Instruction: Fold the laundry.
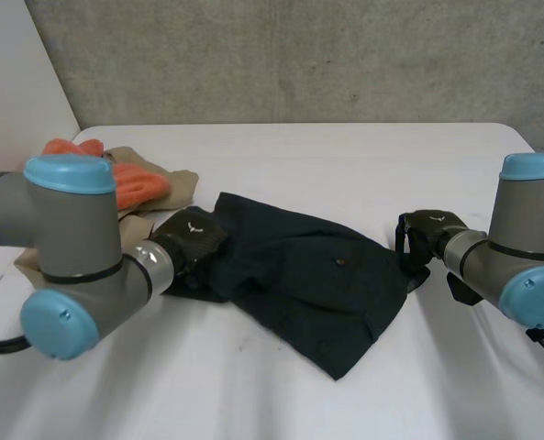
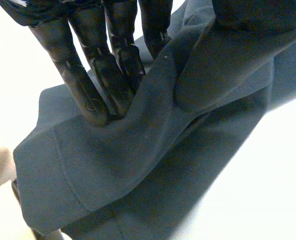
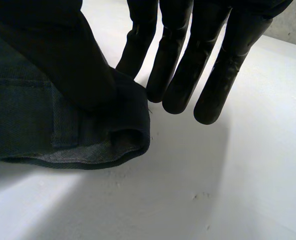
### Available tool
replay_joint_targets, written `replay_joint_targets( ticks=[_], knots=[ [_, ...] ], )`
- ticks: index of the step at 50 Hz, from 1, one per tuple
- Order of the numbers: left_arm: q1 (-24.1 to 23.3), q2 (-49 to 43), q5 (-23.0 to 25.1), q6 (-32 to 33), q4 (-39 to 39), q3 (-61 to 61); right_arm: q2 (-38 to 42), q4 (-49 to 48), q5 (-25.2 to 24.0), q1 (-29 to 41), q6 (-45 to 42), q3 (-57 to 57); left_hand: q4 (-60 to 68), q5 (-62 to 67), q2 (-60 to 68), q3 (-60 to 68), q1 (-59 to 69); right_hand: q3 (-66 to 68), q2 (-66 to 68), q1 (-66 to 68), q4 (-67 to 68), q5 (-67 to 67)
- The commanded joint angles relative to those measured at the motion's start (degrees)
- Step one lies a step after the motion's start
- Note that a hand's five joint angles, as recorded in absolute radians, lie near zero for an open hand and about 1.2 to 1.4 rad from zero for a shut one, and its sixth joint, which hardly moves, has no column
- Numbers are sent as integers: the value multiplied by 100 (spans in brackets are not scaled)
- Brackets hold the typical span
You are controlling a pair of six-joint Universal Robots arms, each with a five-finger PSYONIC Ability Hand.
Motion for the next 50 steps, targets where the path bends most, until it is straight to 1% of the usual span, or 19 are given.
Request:
replay_joint_targets(
  ticks=[1, 6, 9, 10, 12, 13, 14, 15, 17, 18, 21, 22, 25, 26, 28, 33, 37, 43, 50],
  knots=[
    [-149, 941, -173, -85, -598, -969, -303, -1, -52, 31, -13, 85, 1159, 1225, 1157, 1197, 1798, 1253, 1305, 2802, 1234, 1515],
    [-508, 1670, -129, -103, -888, -1645, -549, -1, -166, 215, -101, 208, 1159, 1225, 1157, 1197, 1798, 1253, 1305, 2802, 1234, 1515],
    [-579, 1961, -129, -112, -889, -1769, -734, -10, -350, 250, -268, 296, 1159, 1225, 1157, 1197, 1798, 1253, 1305, 2802, 1234, 1515],
    [-571, 2127, -138, -103, -889, -1796, -786, -10, -394, 259, -320, 331, 861, 927, 860, 900, 1500, 1253, 1305, 2802, 1234, 1515],
    [-545, 2269, -156, -103, -862, -1787, -936, -45, -596, 303, -487, 454, -295, -229, -297, -256, 344, 1253, 1305, 2802, 1234, 1515],
    [-536, 2313, -156, -94, -827, -1752, -980, -54, -667, 347, -557, 490, -1318, -1252, -1320, -1280, -679, 1253, 1305, 2802, 1234, 1515],
    [-475, 2383, -164, -86, -705, -1674, -1024, -54, -737, 391, -628, 525, -3526, -3461, -3528, -3488, -2888, 1253, 1305, 2802, 1234, 1515],
    [-413, 2401, -164, -77, -600, -1603, -1120, -62, -859, 478, -776, 612, -4348, -4282, -4350, -4309, -3709, 1253, 1305, 2802, 1234, 1515],
    [-255, 2401, -173, -77, -327, -1463, -1200, -106, -983, 540, -927, 700, -5127, -5061, -5129, -5089, -4489, 1253, 1305, 2802, 1234, 1515],
    [-72, 2384, -182, -85, -21, -1340, -1244, -132, -1027, 567, -988, 753, -5346, -5281, -5348, -5308, -4708, 1253, 1305, 2802, 1234, 1515],
    [132, 2288, -191, -94, 446, -1181, -1481, -291, -1115, 620, -1138, 964, -5332, -5266, -5334, -5293, -4693, 1253, 1305, 2802, 1234, 1515],
    [219, 2174, -208, -77, 726, -1111, -1629, -334, -1116, 637, -1164, 1060, -5332, -5266, -5334, -5293, -4693, 1253, 1305, 2802, 1234, 1515],
    [282, 1945, -208, -77, 1018, -979, -1806, -361, -1142, 655, -1165, 1175, -5315, -5249, -5317, -5276, -4676, 1253, 1305, 2802, 1234, 1515],
    [290, 1727, -200, -85, 1167, -857, -1876, -361, -1151, 672, -1165, 1228, -5332, -5266, -5333, -5293, -4693, 1253, 1305, 2802, 1234, 1515],
    [308, 1532, -200, -86, 1212, -724, -1938, -361, -1142, 725, -1165, 1263, -5332, -5266, -5334, -5293, -4693, 1253, 1305, 2802, 1234, 1515],
    [326, 725, -156, -86, 1186, -215, -1965, -361, -1098, 831, -1173, 1342, -5332, -5266, -5334, -5293, -4693, 1253, 1305, 2802, 1234, 1515],
    [229, 206, -138, -77, 1011, -12, -1991, -352, -1063, 839, -1165, 1395, -5315, -5249, -5317, -5277, -4677, 1253, 1305, 2802, 1234, 1515],
    [211, -165, -68, -86, 711, 146, -2053, -344, -1054, 804, -1165, 1492, -5181, -5115, -5183, -5143, -4542, 1253, 1305, 2802, 1234, 1515],
    [211, -402, 82, -94, 500, 261, -2149, -344, -1045, 743, -1165, 1545, -3752, -3687, -3754, -3714, -3114, 1253, 1305, 2802, 1234, 1515]
  ],
)
